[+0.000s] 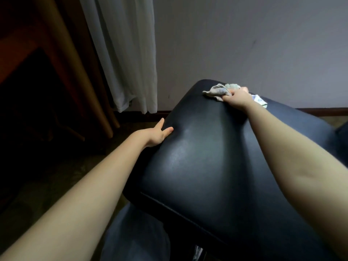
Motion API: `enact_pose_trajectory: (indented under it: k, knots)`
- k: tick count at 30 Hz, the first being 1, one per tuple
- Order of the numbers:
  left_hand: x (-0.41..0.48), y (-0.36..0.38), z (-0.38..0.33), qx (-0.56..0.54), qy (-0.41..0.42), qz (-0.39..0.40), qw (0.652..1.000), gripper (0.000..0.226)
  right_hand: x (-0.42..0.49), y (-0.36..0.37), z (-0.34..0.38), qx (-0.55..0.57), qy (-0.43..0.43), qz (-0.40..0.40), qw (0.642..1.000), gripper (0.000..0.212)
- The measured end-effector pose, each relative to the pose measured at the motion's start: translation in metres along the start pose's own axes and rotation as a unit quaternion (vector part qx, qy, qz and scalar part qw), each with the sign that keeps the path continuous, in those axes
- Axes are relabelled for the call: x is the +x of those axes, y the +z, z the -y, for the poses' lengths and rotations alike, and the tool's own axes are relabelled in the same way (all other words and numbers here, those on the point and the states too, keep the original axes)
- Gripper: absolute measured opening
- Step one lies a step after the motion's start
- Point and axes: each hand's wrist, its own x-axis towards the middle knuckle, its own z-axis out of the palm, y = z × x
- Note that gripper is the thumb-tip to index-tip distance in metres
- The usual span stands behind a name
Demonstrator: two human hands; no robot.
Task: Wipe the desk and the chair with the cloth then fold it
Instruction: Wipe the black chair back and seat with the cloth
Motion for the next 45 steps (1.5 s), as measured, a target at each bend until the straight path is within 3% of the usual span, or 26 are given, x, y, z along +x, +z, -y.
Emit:
enact_pose_trajectory:
  k: [5, 9, 14, 18, 21, 25, 29, 32, 35, 39, 42, 45]
  knots:
    - [-0.010, 0.006, 0.006, -0.013, 0.002, 0.015, 1.000, 0.074, -0.037, -0.006, -0.022, -0.005, 0.018, -0.007, 1.000, 0.043]
    - [-0.026, 0.009, 0.017, -0.028, -0.040, 0.073, 0.996, 0.086, -0.064, -0.007, -0.028, -0.019, -0.004, -0.012, 1.000, 0.038]
    - [-0.041, -0.016, 0.010, 0.099, -0.126, 0.188, 0.969, 0.114, -0.073, -0.006, -0.009, -0.034, -0.042, 0.002, 0.999, 0.038]
    - [-0.044, -0.032, -0.024, 0.104, -0.054, 0.064, 0.991, 0.110, -0.085, 0.002, 0.008, -0.051, -0.031, -0.009, 0.998, 0.032]
    - [-0.036, -0.033, -0.038, 0.143, -0.023, -0.027, 0.989, 0.121, -0.108, 0.015, 0.041, -0.068, -0.102, -0.018, 0.992, 0.032]
    - [-0.024, -0.030, -0.036, 0.169, -0.050, -0.022, 0.984, 0.132, -0.136, 0.039, 0.108, -0.077, -0.275, 0.040, 0.958, 0.040]
    - [-0.027, -0.025, -0.031, 0.184, -0.067, -0.048, 0.979, 0.141, -0.132, 0.051, 0.143, -0.111, -0.295, 0.062, 0.947, 0.039]
    - [-0.031, -0.018, -0.035, 0.236, -0.070, -0.069, 0.967, 0.145, -0.095, 0.040, 0.115, -0.037, -0.254, 0.035, 0.966, 0.045]
    - [-0.028, -0.015, -0.042, 0.298, -0.059, -0.065, 0.951, 0.137, -0.054, 0.010, 0.037, -0.025, -0.131, 0.011, 0.991, 0.052]
    - [-0.022, -0.020, -0.050, 0.314, -0.062, -0.004, 0.947, 0.130, -0.051, -0.034, -0.103, -0.062, 0.040, -0.008, 0.997, 0.066]
    - [-0.015, -0.022, -0.059, 0.353, -0.077, 0.003, 0.933, 0.131, -0.071, -0.049, -0.161, -0.037, 0.134, -0.025, 0.990, 0.054]
    - [-0.006, -0.023, -0.063, 0.406, -0.071, -0.021, 0.911, 0.138, -0.075, -0.047, -0.163, -0.035, 0.169, -0.039, 0.984, 0.049]
